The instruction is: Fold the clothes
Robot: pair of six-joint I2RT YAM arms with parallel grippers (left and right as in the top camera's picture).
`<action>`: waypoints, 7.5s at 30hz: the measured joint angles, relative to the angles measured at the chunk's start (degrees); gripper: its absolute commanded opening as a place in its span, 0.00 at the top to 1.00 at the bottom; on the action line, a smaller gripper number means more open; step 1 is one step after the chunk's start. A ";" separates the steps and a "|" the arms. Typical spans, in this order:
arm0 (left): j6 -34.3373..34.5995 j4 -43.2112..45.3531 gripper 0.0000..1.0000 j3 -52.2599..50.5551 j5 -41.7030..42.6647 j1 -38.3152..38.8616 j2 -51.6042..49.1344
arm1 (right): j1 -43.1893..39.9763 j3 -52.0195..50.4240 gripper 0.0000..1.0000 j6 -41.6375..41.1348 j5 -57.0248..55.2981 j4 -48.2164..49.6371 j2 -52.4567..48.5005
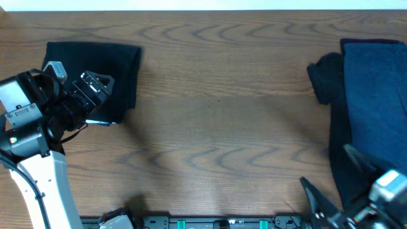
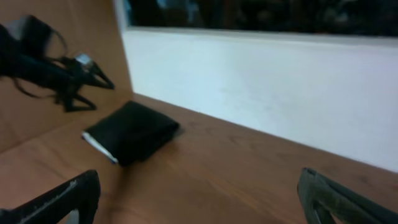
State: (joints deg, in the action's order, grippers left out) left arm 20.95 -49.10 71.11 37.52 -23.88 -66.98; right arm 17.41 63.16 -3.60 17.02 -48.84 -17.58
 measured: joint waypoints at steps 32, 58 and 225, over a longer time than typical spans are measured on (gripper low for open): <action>0.00 -0.02 0.02 0.00 0.02 0.00 -0.02 | -8.83 -62.75 0.01 0.42 -7.45 55.19 16.85; 0.00 -0.02 0.02 0.00 0.02 0.00 -0.02 | -14.34 -62.75 0.01 4.31 -9.60 45.51 16.90; -34.53 49.07 0.02 -70.25 -23.34 24.76 66.51 | -14.51 -62.75 0.01 4.31 -9.62 45.44 16.90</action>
State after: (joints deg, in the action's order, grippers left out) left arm -13.58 -0.03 0.86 14.17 0.89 -0.47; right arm 2.90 0.40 0.71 7.40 -3.40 -0.69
